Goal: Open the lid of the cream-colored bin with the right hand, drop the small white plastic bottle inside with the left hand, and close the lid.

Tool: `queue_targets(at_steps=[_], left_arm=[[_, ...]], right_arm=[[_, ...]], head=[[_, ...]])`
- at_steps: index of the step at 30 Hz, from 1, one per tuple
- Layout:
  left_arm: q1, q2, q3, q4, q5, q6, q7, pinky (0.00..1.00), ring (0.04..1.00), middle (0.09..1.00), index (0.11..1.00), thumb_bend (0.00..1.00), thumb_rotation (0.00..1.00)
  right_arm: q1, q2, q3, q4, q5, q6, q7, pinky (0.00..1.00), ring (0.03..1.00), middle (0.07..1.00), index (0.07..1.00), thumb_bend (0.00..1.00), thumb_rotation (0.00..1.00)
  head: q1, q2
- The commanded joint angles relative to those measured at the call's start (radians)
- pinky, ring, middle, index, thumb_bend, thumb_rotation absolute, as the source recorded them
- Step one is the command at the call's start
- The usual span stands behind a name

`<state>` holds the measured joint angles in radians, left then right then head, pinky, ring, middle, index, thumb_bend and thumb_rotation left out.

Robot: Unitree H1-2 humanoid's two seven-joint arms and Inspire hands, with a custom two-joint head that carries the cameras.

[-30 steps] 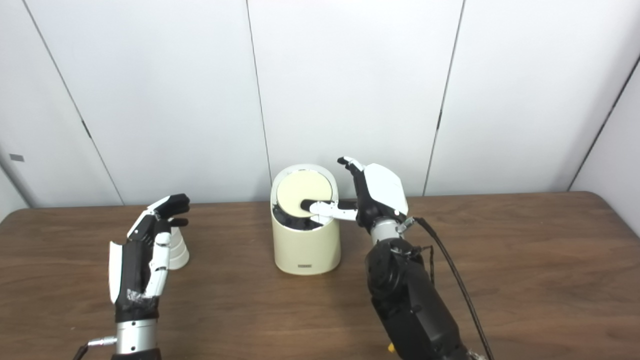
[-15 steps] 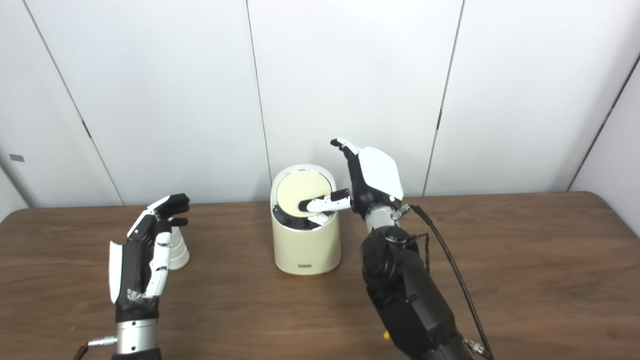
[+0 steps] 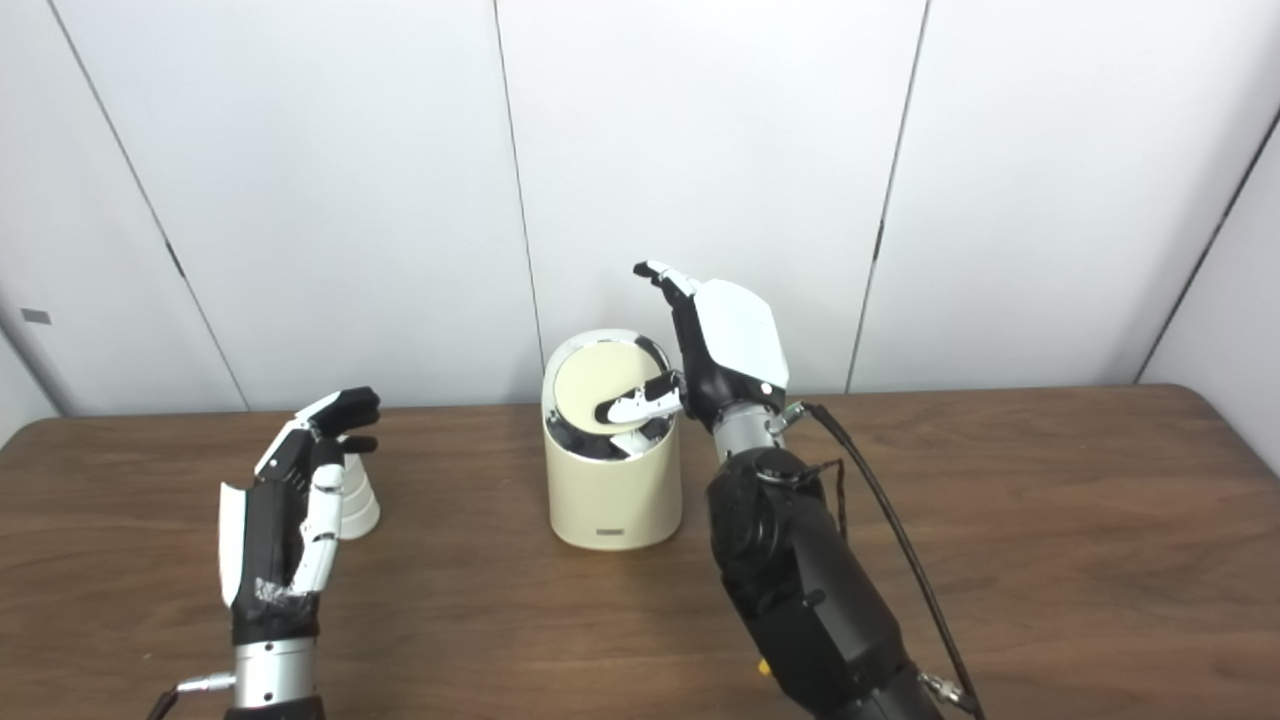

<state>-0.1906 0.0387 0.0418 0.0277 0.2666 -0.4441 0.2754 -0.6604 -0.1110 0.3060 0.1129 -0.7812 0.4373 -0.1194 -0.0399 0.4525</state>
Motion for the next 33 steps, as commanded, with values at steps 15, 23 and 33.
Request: queue_targets(at_steps=[15,23,33], left_arm=[[-0.036,0.009,-0.001,-0.032,-0.001,-0.025,0.008,0.65,0.731,0.747,0.738,0.25,0.81],[-0.035,0.012,-0.002,-0.031,0.000,-0.024,0.006,0.65,0.732,0.749,0.739,0.25,0.81],[-0.032,0.017,0.000,-0.028,0.002,-0.025,0.007,0.65,0.732,0.749,0.740,0.23,0.82]], right_arm=[[0.009,-0.018,-0.021,-0.020,0.035,-0.030,0.032,0.65,0.776,0.827,0.840,0.95,0.98],[0.031,0.007,-0.079,-0.050,0.170,-0.078,0.052,0.65,0.794,0.853,0.860,0.92,0.99],[0.084,0.092,-0.284,-0.037,0.638,-0.294,0.137,0.80,0.866,0.876,0.870,0.97,0.98]], head=[[-0.002,0.000],[-0.002,0.000],[-0.002,-0.001]])
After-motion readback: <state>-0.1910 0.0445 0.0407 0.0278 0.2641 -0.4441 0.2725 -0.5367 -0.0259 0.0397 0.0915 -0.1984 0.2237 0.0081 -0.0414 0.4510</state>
